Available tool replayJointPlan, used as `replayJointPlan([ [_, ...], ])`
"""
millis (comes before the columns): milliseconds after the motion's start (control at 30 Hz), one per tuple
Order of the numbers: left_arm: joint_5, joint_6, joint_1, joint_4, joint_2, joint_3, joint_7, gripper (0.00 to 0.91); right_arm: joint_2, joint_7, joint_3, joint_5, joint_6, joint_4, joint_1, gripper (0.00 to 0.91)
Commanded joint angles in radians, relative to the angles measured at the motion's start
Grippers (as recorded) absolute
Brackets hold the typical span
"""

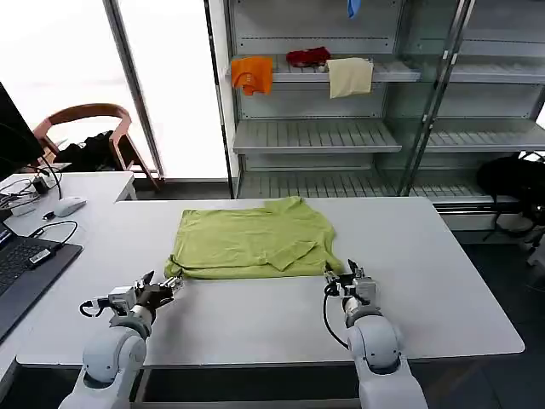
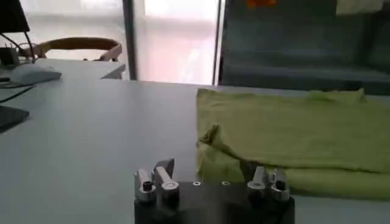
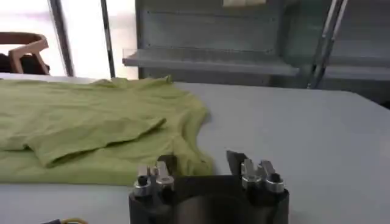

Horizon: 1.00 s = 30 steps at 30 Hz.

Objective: Fold and organize the clothes.

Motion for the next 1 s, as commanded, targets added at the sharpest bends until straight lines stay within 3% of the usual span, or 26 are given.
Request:
replayJointPlan([
  [33,0.001,-0.001,-0.002,0.032,0.001,-0.001,0.008,0.04,0.003,-0.016,-0.009,-0.027,0.001,-0.031,-0.004,0.0],
  [533,0.043,-0.069,0.009,0.027,0.016,-0.006,0.048,0.0,-0.02,-0.005,-0.007,0.027,-0.008,0.06,-0.034,0.0],
  [800,0.013,-0.112,0.188,-0.115,0.135,-0.144,0.206,0.0,-0.068,0.016,0.016,0.137,-0.011,0.248,-0.16,0.0],
  [1000,-0.038,-0.111,0.334,-0.222,0.134,-0.23,0.246,0.0,-0.092,0.027,0.014,0.156,-0.012,0.362,-0.276,0.0],
])
